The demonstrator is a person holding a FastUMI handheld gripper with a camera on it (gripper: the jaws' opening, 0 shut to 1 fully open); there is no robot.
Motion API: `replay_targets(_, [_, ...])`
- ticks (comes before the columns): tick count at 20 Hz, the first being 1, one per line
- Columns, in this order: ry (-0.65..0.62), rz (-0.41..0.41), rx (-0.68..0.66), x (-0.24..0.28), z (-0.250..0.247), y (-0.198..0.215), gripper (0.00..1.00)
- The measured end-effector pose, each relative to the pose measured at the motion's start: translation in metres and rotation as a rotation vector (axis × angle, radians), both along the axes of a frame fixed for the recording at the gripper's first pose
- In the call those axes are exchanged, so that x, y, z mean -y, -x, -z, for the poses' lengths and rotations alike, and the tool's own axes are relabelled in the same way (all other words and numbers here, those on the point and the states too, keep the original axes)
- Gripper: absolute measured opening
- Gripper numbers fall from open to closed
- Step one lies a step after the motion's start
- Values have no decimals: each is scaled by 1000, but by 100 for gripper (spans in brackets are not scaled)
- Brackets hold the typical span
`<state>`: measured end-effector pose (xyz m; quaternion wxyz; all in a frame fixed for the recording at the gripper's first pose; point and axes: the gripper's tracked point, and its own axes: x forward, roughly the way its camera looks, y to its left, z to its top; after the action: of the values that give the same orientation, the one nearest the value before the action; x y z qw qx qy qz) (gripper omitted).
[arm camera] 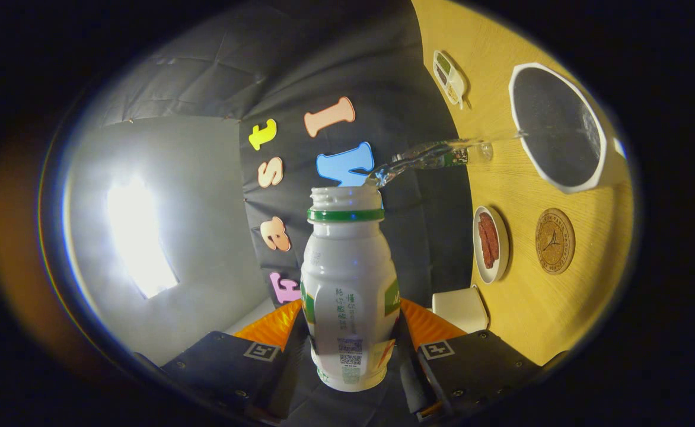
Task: Take the bottle from table, then pour the juice into the cup, finally place the bottle on the coaster
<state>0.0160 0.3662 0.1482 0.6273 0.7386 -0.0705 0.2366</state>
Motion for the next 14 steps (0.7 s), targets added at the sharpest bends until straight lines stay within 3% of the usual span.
replay_targets(14, [-17,-9,-4,2,1,3,71])
